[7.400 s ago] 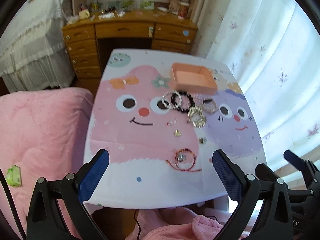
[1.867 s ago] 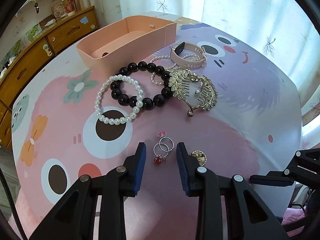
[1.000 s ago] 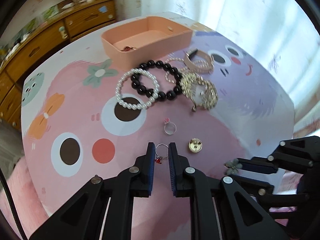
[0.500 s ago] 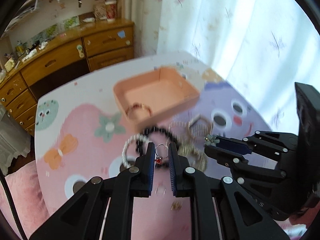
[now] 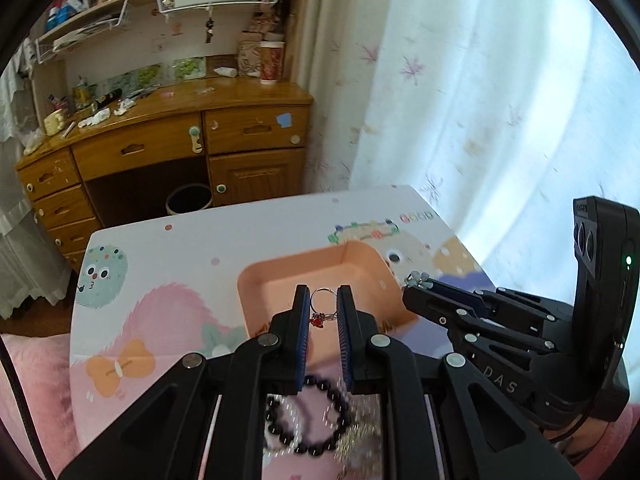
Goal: Organize jewelry
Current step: 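Move both held items over the pink box and open both tools, then grasp the gold coin pendant with the left tool while the right tool grasps the white watch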
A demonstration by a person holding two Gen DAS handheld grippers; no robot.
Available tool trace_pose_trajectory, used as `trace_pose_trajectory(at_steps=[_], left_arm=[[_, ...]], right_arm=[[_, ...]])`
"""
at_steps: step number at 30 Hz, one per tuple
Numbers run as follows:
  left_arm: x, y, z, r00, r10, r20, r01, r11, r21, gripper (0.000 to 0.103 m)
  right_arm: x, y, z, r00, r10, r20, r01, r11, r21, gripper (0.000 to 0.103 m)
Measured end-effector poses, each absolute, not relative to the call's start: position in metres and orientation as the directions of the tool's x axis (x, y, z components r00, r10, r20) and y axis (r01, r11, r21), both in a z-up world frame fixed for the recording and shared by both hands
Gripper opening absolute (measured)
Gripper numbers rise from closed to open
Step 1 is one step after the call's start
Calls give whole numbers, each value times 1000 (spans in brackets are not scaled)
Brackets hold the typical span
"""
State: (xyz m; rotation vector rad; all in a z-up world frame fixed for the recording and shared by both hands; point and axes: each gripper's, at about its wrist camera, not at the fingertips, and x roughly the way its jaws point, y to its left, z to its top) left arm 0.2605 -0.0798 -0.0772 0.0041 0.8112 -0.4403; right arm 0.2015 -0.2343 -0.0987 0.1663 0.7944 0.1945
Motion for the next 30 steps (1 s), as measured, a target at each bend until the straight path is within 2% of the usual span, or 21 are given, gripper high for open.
trace_pose_trajectory(at_steps=[5,6,7,9,11,14,18,22,30], left_arm=[[279,-81,-90,619,-359,-699,318,928,-194,11],[282,-82,-93,616,-349,-706,304,932,-196,16],[284,-83,-97,611,-331,-719,288,939,-187,24],[286,-83,-101,608,-294,-737,254,952,-171,61],[286,-78,-103,606,-290,-741,232,955,-184,70],[285,-70,-105,601,-269,-753,205,962,-180,71],[279,-60,-111,591,-209,-779,155,977,-144,80],[259,-51,-126,574,-133,-808,103,991,-90,83],[203,-36,-171,427,-100,-899,95,993,-65,83]], right_arm=[[217,-240,-106,676,258,-691,-123,963,239,16],[218,-241,-108,671,263,-694,-122,962,246,16],[220,-242,-111,665,262,-700,-116,961,250,16],[223,-245,-118,639,269,-720,-104,958,266,17],[227,-249,-124,608,296,-737,-98,949,300,25],[225,-256,-125,603,309,-736,-99,944,316,32],[222,-260,-125,600,300,-742,-88,946,311,43],[215,-267,-133,566,320,-759,-65,936,346,59],[188,-272,-161,451,275,-849,-30,955,294,67]])
